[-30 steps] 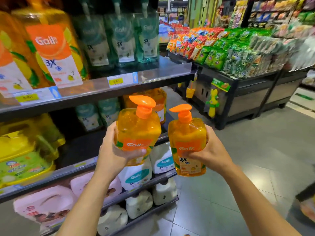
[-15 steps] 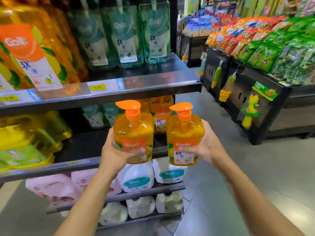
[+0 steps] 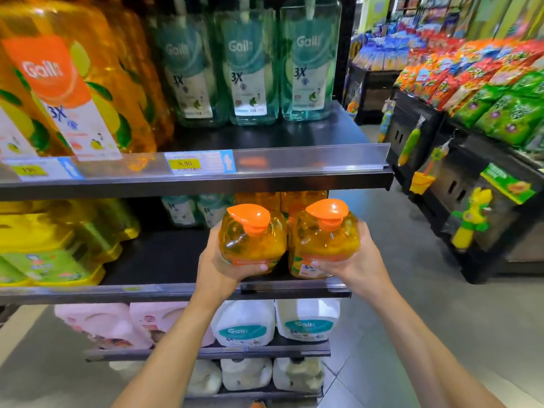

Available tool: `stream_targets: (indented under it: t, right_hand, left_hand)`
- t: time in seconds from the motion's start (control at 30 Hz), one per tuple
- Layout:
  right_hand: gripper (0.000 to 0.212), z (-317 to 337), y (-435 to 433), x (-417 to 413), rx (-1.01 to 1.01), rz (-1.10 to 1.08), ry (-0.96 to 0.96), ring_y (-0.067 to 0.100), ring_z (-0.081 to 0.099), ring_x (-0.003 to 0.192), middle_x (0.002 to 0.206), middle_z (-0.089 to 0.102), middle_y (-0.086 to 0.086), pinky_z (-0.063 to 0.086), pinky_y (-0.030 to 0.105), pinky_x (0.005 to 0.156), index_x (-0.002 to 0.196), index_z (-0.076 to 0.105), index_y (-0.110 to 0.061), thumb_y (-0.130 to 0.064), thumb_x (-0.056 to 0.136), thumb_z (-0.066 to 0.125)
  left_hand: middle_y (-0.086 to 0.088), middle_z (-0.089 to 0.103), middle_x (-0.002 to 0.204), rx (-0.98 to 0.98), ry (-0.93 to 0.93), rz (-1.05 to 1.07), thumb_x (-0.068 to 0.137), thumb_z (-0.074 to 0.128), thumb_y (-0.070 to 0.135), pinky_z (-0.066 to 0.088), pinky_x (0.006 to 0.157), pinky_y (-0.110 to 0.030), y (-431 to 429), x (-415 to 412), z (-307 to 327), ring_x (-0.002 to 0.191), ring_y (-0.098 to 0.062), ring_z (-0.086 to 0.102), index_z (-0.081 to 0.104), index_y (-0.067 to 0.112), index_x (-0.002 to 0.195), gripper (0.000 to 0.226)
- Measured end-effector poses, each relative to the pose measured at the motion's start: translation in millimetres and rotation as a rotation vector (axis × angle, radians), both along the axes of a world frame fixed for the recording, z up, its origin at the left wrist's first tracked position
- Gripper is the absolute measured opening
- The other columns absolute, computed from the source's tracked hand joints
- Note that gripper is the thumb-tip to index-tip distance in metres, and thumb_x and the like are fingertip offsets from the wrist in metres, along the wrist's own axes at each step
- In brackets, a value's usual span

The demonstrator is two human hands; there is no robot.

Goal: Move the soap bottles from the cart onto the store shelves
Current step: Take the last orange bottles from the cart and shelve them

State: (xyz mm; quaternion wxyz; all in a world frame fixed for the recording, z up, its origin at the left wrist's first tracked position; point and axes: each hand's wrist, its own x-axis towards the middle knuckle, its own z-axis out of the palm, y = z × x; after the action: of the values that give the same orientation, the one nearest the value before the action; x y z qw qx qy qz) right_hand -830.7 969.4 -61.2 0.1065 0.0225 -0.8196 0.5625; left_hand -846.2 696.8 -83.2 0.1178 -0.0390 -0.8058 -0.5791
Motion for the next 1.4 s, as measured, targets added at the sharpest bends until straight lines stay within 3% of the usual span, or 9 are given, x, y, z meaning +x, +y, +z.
stream_targets:
  t: [0.13, 0.27, 0.43, 0.6, 0.9, 1.07, 1.13, 1.3, 1.4]
  right_hand:
    - [0.099, -10, 0, -17, 0.002, 0.010, -0.019, 0.002, 0.060, 0.110, 0.119, 0.056, -0.022, 0.055, 0.016, 0.085, 0.138, 0.043, -0.031, -0.027, 0.057, 0.100]
    - [0.102, -22, 0, -31, 0.005, 0.009, -0.068, 0.009, 0.060, 0.120, 0.127, 0.059, -0.016, 0.058, 0.029, 0.093, 0.140, 0.042, -0.036, -0.031, 0.057, 0.100]
    - [0.099, -24, -2, -43, 0.027, 0.004, -0.117, 0.016, 0.058, 0.125, 0.136, 0.058, -0.006, 0.056, 0.049, 0.101, 0.144, 0.040, -0.034, -0.029, 0.063, 0.097]
    - [0.099, -21, -5, -49, 0.045, 0.030, -0.142, 0.015, 0.055, 0.124, 0.133, 0.051, -0.011, 0.057, 0.047, 0.101, 0.144, 0.035, -0.033, -0.029, 0.064, 0.094]
    - [0.098, -14, -3, -43, 0.077, 0.051, -0.187, 0.018, 0.057, 0.128, 0.142, 0.052, -0.003, 0.056, 0.051, 0.100, 0.142, 0.035, -0.039, -0.045, 0.059, 0.089]
    - [0.105, -9, -6, -34, 0.138, 0.049, -0.195, 0.018, 0.056, 0.129, 0.146, 0.050, -0.005, 0.056, 0.051, 0.100, 0.150, 0.034, -0.038, -0.056, 0.060, 0.085]
    - [0.103, -4, -7, -29, 0.170, 0.047, -0.209, 0.018, 0.057, 0.129, 0.146, 0.050, -0.005, 0.056, 0.051, 0.100, 0.151, 0.033, -0.038, -0.057, 0.063, 0.084]
    - [0.078, 12, -7, -10, 0.320, 0.016, -0.215, 0.019, 0.057, 0.128, 0.145, 0.052, -0.003, 0.054, 0.046, 0.101, 0.149, 0.038, -0.033, -0.044, 0.084, 0.081]
    - [0.065, 16, -9, 3, 0.565, -0.023, -0.226, 0.022, 0.061, 0.121, 0.139, 0.057, 0.002, 0.055, 0.040, 0.093, 0.142, 0.044, -0.029, -0.049, 0.089, 0.075]
  left_hand:
    - [0.027, 0.062, 0.122, 0.008, -0.056, 0.008, 0.048, 0.106, 0.029, 0.046, 0.079, -0.001, 5, -17, -11, 0.106, 0.024, 0.057, 0.043, 0.054, 0.128, 0.105]
    - [0.021, 0.063, 0.120, 0.016, -0.096, 0.003, 0.052, 0.103, 0.016, 0.048, 0.076, 0.001, 6, -28, -27, 0.102, 0.024, 0.059, 0.045, 0.044, 0.131, 0.102]
    - [0.011, 0.071, 0.120, 0.025, -0.183, 0.029, 0.047, 0.106, 0.033, 0.060, 0.089, -0.030, -2, -37, -40, 0.111, -0.007, 0.069, 0.053, 0.045, 0.128, 0.098]
    - [0.012, 0.074, 0.110, -0.020, -0.248, -0.014, 0.059, 0.101, 0.016, 0.057, 0.070, -0.013, -2, -40, -33, 0.102, -0.004, 0.071, 0.055, 0.041, 0.122, 0.081]
    - [-0.005, 0.052, 0.131, -0.153, -0.263, 0.021, 0.063, 0.101, 0.026, 0.054, 0.084, -0.023, 3, -30, -19, 0.117, -0.015, 0.059, 0.043, 0.050, 0.105, 0.076]
    - [0.001, 0.053, 0.129, -0.207, -0.319, 0.007, 0.071, 0.096, 0.029, 0.050, 0.075, -0.016, 7, -20, -7, 0.106, -0.008, 0.060, 0.045, 0.046, 0.108, 0.066]
    - [0.000, 0.058, 0.131, -0.245, -0.351, -0.005, 0.075, 0.093, 0.034, 0.053, 0.081, -0.021, 7, -14, -1, 0.106, -0.009, 0.062, 0.048, 0.041, 0.118, 0.063]
    - [0.005, 0.064, 0.125, -0.447, -0.408, -0.004, 0.090, 0.079, 0.035, 0.045, 0.090, -0.028, 2, 7, 18, 0.112, -0.014, 0.060, 0.052, 0.021, 0.137, 0.056]
    - [-0.003, 0.064, 0.139, -0.683, -0.419, 0.026, 0.094, 0.073, 0.042, 0.047, 0.090, -0.033, 2, 23, 34, 0.123, -0.021, 0.060, 0.053, 0.015, 0.142, 0.059]
